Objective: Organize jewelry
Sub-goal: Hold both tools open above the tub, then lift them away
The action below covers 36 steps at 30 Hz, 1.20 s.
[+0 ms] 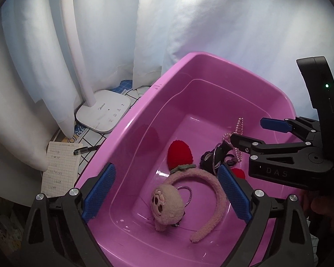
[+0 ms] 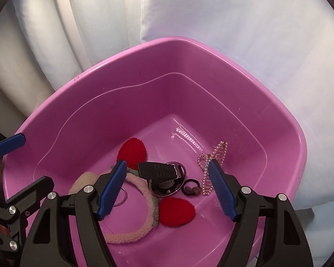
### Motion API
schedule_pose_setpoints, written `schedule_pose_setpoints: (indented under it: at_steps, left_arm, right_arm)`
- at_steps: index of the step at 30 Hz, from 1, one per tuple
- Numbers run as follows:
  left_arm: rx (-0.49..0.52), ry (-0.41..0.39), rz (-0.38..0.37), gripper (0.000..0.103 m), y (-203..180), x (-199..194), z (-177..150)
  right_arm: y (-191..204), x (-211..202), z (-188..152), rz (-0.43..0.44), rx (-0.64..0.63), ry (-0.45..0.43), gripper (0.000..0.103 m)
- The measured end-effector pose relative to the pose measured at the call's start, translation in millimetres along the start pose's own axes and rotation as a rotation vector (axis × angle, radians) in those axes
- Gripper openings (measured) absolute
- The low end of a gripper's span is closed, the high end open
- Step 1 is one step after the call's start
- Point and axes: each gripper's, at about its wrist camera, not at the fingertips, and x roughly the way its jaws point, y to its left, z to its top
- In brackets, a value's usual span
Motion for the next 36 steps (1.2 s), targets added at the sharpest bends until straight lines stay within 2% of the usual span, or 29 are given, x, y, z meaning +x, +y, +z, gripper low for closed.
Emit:
schedule_pose_setpoints:
  at_steps: [25,36]
  left_arm:
    - [-0.001,-0.073,0.004,0.093,-5,-39,-5]
    - [0.034,-0.122,0.000,0.094,-13,-68,-11]
  right_arm:
    - [-2,-39,-12,-0.017,0.024,-0.088,0.072]
    - [-3,-80,-25,-0.025,0.056,-0.167,0.072]
